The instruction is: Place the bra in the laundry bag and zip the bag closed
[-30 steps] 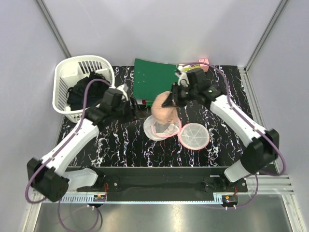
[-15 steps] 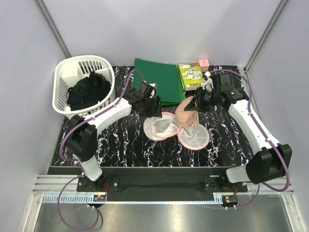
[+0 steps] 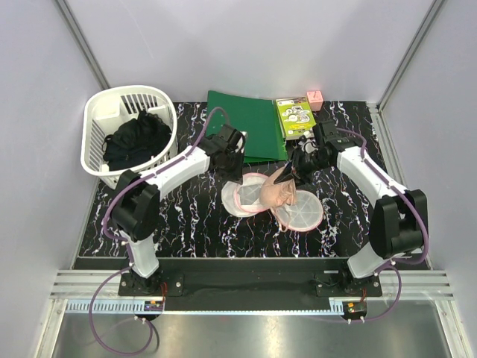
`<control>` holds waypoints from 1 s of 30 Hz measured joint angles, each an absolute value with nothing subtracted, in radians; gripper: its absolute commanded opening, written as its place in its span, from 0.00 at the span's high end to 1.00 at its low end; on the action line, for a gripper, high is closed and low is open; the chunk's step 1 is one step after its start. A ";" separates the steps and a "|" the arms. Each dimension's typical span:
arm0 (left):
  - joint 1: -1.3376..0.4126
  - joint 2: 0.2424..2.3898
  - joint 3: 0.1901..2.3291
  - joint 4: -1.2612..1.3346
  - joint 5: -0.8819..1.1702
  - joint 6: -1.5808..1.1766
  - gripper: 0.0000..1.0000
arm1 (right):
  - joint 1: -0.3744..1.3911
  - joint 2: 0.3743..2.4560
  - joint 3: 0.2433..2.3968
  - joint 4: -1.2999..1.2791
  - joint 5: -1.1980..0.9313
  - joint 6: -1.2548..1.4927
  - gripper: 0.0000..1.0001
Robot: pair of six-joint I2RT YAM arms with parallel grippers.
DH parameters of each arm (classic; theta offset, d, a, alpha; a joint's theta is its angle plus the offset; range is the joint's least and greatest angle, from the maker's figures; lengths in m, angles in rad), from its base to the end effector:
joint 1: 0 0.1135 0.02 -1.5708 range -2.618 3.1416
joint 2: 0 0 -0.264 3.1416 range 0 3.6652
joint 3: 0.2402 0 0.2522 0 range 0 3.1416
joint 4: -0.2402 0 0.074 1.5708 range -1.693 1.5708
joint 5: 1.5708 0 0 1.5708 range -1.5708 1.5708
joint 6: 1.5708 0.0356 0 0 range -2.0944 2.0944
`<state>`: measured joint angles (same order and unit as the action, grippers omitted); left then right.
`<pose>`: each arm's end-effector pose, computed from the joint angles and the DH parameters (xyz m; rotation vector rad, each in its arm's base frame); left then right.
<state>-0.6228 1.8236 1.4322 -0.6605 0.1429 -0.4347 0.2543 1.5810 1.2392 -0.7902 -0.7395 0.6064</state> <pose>0.3134 -0.2313 0.2363 0.3064 2.6983 -0.5314 0.3000 0.1028 0.2611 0.2516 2.7922 1.2437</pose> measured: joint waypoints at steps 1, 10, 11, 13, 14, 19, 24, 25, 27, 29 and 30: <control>-0.623 1.824 1.440 -0.664 0.149 -0.433 1.00 | 0.254 1.588 1.239 -0.790 -0.748 0.617 1.00; -0.631 1.800 1.454 -0.661 0.181 -0.467 1.00 | 0.254 1.604 1.157 -0.647 -0.820 0.829 1.00; -0.636 1.787 1.447 -0.655 0.181 -0.475 1.00 | 0.255 1.604 1.129 -0.609 -0.833 0.867 1.00; -0.649 1.754 1.428 -0.647 0.180 -0.493 1.00 | 0.257 1.604 1.080 -0.541 -0.858 0.937 1.00; -0.658 1.737 1.416 -0.641 0.180 -0.504 1.00 | 0.258 1.604 1.068 -0.517 -0.865 0.965 1.00; -0.684 1.699 1.383 -0.624 0.190 -0.549 1.00 | 0.262 1.551 1.063 -0.436 -0.886 1.040 1.00; -0.687 1.687 1.347 -0.601 0.191 -0.570 1.00 | 0.262 1.460 1.048 -0.376 -0.917 1.055 1.00; -0.687 1.684 1.340 -0.599 0.192 -0.575 1.00 | 0.262 1.464 1.037 -0.361 -0.926 1.055 1.00; -0.687 1.677 1.328 -0.594 0.192 -0.583 1.00 | 0.262 1.480 1.018 -0.354 -0.929 1.055 1.00; -0.687 1.663 1.314 -0.586 0.192 -0.591 1.00 | 0.262 1.504 0.998 -0.352 -0.929 1.051 1.00; -0.687 1.655 1.306 -0.581 0.192 -0.597 1.00 | 0.262 1.515 0.989 -0.352 -0.929 1.050 1.00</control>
<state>-0.6872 1.6550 1.3060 -0.5812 0.1917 -0.5968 0.2619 1.5150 0.9890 -0.3515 -0.9291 1.0496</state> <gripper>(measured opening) 0.013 0.227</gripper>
